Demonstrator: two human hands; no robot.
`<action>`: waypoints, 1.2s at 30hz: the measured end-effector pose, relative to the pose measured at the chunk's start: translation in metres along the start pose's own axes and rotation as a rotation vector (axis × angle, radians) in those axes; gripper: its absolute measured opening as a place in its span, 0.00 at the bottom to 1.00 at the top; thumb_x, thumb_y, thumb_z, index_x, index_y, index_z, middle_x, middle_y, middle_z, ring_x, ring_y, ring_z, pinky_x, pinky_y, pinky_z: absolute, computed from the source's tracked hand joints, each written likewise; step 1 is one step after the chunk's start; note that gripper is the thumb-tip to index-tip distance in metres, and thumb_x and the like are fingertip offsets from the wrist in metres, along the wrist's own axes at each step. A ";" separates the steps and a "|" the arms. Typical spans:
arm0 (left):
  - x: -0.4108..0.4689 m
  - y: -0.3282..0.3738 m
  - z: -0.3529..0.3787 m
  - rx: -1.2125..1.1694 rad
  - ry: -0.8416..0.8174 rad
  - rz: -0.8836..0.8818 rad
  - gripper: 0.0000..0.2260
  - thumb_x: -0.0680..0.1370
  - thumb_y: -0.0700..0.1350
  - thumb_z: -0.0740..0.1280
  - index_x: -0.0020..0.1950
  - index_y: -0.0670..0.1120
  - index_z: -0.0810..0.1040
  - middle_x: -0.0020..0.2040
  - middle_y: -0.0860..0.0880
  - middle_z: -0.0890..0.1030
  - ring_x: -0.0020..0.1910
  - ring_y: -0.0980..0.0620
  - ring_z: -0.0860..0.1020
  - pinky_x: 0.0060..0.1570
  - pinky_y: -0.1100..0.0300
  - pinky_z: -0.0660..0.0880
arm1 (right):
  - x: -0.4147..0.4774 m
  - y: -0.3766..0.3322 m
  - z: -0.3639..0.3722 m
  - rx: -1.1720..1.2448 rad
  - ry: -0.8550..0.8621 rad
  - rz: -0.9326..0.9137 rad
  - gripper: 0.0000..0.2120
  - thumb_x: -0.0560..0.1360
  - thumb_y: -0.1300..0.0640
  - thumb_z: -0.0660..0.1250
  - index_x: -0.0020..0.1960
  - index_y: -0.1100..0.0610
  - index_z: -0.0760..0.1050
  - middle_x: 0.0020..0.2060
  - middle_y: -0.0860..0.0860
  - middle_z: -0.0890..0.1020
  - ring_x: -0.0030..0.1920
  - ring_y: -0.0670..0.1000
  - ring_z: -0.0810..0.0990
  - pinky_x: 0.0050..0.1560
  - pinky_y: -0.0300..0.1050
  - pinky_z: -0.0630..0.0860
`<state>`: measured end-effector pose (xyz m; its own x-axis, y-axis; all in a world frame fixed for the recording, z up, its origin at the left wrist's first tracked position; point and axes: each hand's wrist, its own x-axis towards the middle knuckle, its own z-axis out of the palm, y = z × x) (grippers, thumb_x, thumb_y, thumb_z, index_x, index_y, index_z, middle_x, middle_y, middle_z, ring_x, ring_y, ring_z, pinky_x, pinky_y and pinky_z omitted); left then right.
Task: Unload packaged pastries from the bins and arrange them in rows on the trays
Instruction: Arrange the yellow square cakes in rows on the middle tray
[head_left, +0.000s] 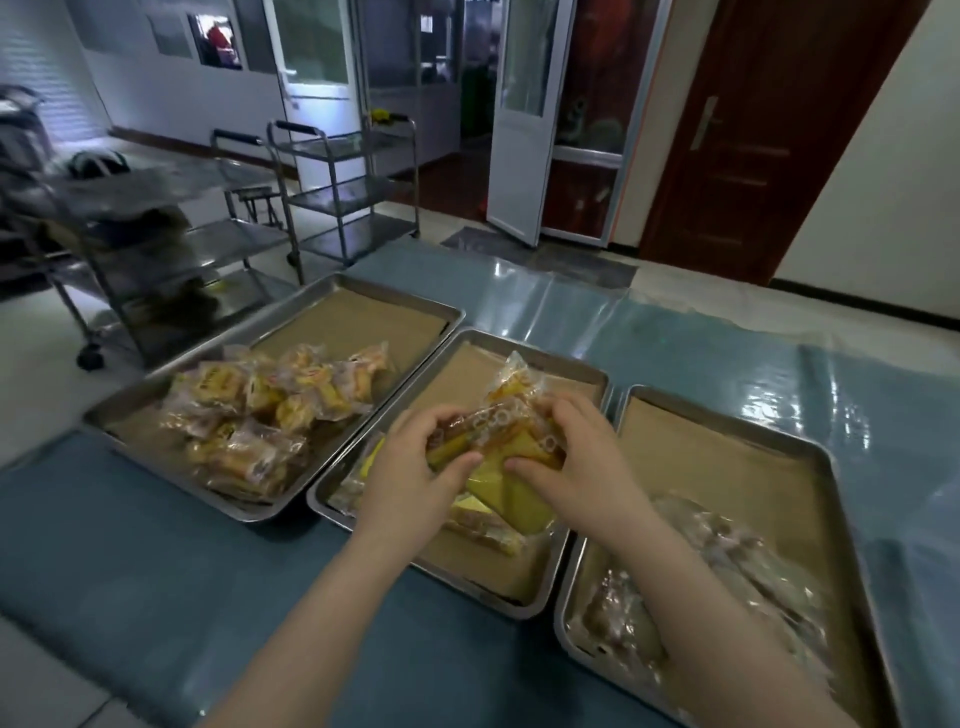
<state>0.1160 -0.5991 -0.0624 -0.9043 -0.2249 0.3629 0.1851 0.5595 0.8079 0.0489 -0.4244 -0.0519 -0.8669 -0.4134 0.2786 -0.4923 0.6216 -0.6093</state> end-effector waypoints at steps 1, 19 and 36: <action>0.007 -0.013 0.001 0.006 -0.024 -0.035 0.17 0.72 0.45 0.72 0.55 0.60 0.72 0.53 0.58 0.73 0.52 0.66 0.72 0.49 0.75 0.67 | 0.009 0.006 0.011 0.006 -0.019 0.017 0.24 0.67 0.43 0.73 0.60 0.45 0.71 0.51 0.36 0.69 0.50 0.37 0.70 0.47 0.29 0.66; 0.074 -0.190 0.001 0.046 -0.558 -0.330 0.14 0.81 0.51 0.56 0.58 0.51 0.80 0.50 0.55 0.82 0.50 0.58 0.77 0.48 0.67 0.70 | 0.038 0.069 0.168 0.165 0.069 0.732 0.27 0.70 0.35 0.66 0.61 0.49 0.67 0.42 0.37 0.74 0.42 0.43 0.76 0.38 0.42 0.72; 0.155 -0.233 0.033 0.274 -1.091 0.051 0.21 0.83 0.53 0.48 0.76 0.56 0.51 0.77 0.53 0.50 0.75 0.55 0.43 0.70 0.57 0.38 | 0.047 0.053 0.143 0.353 0.641 0.899 0.07 0.72 0.48 0.69 0.43 0.51 0.77 0.32 0.44 0.78 0.32 0.44 0.75 0.36 0.44 0.71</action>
<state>-0.0794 -0.7379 -0.2094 -0.7756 0.5461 -0.3165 0.2619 0.7346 0.6259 -0.0065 -0.5055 -0.1772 -0.8231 0.5596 -0.0965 0.2836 0.2579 -0.9236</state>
